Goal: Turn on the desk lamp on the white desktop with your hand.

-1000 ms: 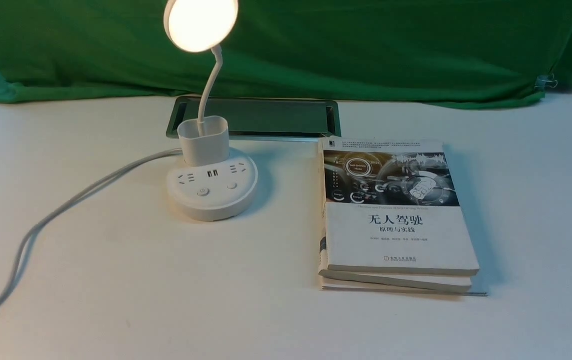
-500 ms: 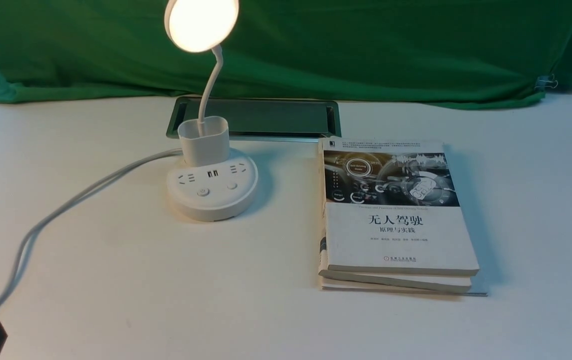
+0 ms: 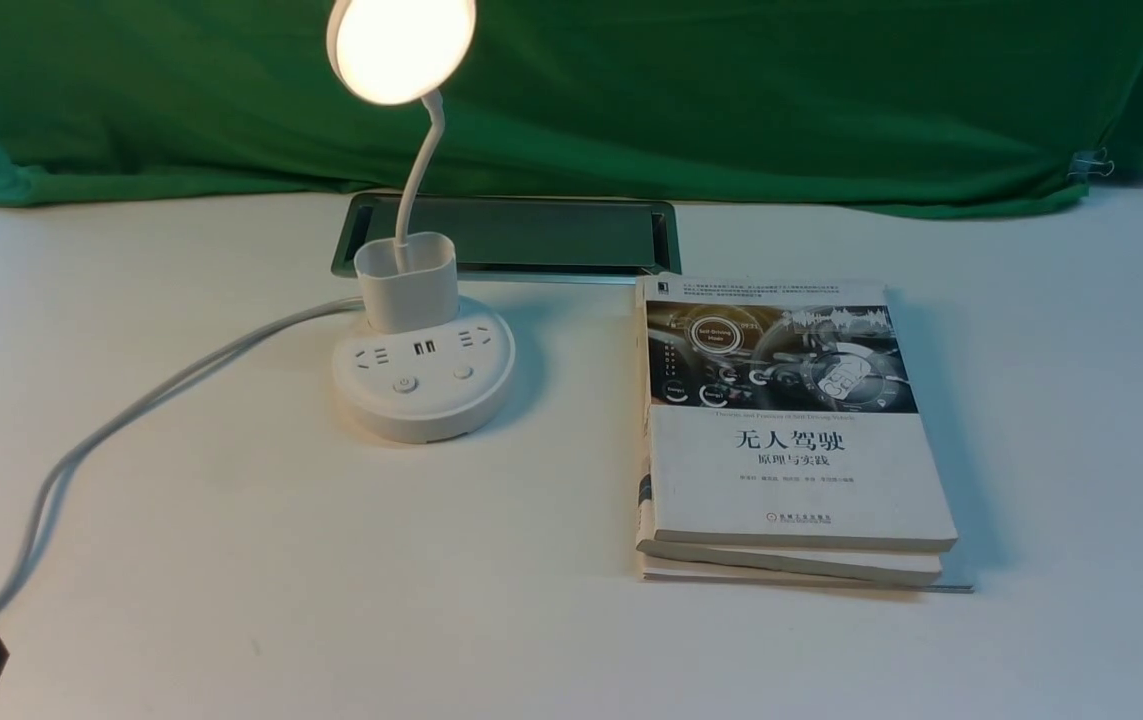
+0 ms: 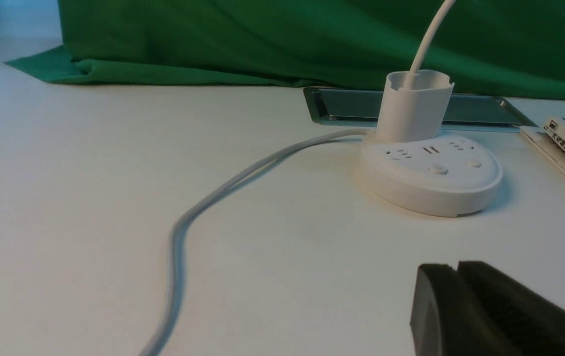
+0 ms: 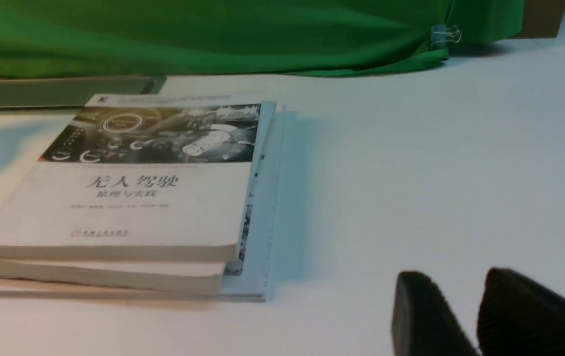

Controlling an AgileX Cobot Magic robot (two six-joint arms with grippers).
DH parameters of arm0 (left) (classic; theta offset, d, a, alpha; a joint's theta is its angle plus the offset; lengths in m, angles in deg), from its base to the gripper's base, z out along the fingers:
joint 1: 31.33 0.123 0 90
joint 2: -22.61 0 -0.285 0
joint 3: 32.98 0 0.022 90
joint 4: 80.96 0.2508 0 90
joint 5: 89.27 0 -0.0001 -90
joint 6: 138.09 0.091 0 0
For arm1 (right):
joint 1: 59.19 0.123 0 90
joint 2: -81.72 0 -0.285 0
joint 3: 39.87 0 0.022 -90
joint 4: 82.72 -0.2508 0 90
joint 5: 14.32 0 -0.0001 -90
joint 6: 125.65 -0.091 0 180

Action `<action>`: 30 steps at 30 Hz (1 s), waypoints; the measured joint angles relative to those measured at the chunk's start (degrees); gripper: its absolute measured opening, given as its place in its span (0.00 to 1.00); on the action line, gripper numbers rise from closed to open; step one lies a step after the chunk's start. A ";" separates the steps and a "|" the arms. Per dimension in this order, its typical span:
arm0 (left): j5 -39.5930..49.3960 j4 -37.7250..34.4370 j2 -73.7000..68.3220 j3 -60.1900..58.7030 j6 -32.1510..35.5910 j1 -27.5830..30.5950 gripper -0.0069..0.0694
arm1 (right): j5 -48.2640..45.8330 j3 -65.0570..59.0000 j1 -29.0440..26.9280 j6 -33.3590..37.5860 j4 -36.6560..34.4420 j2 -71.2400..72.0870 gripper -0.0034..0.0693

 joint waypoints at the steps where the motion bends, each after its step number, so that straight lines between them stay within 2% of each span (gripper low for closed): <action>1: 0.00 0.00 0.00 0.00 0.00 0.00 0.16 | 0.00 0.00 0.00 0.00 0.00 0.00 0.38; 30: 0.00 0.00 0.00 0.00 0.05 0.00 0.20 | 0.00 0.00 0.00 0.00 0.00 0.00 0.38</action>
